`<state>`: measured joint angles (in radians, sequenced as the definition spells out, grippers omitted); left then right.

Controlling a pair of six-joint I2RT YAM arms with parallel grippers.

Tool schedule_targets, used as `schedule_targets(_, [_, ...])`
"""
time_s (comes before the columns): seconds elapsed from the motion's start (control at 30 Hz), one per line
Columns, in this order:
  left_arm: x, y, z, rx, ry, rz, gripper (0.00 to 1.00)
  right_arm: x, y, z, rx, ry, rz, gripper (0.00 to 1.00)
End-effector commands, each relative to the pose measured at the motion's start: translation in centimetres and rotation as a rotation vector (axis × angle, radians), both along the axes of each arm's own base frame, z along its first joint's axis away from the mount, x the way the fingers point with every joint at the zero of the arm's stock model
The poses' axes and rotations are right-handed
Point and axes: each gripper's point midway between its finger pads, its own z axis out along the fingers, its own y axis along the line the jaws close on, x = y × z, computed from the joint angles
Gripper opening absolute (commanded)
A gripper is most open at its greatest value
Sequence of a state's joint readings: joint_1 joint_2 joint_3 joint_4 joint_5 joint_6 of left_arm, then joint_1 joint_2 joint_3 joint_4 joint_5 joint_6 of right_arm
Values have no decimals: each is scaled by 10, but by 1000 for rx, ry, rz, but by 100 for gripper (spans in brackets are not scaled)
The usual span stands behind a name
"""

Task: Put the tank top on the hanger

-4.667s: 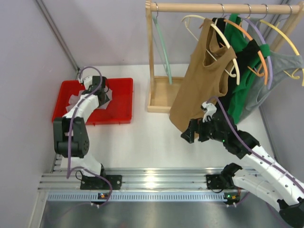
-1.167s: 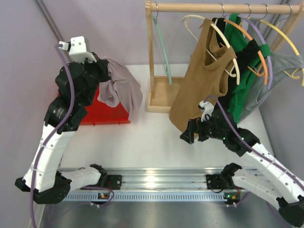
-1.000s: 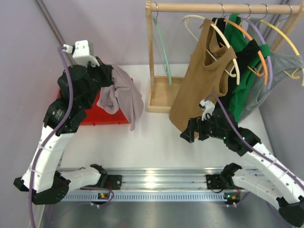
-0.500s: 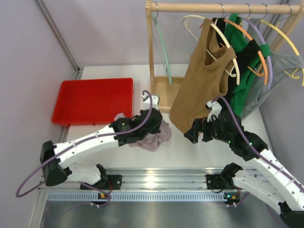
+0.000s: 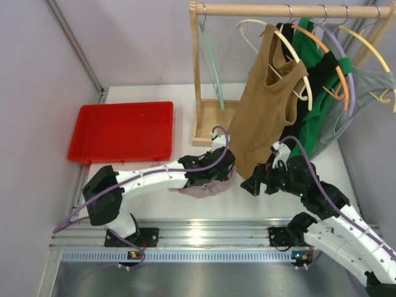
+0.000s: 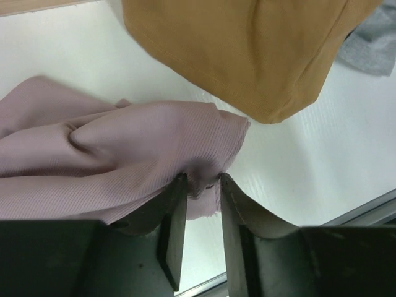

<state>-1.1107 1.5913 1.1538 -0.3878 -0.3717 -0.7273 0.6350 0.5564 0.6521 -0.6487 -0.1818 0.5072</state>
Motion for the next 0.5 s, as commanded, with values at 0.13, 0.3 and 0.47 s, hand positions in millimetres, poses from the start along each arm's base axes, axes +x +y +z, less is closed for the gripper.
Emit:
schedule_targets(0.13, [20, 47, 46, -99, -69, 110, 44, -8, 38, 5, 67, -10, 101, 96])
schedule_targets(0.3, [22, 95, 58, -144, -69, 213, 44, -15, 75, 2, 9, -37, 141, 94])
schedule_targets(0.47, [20, 156, 77, -156, -132, 382, 40, -16, 124, -24, -88, -3, 187, 82])
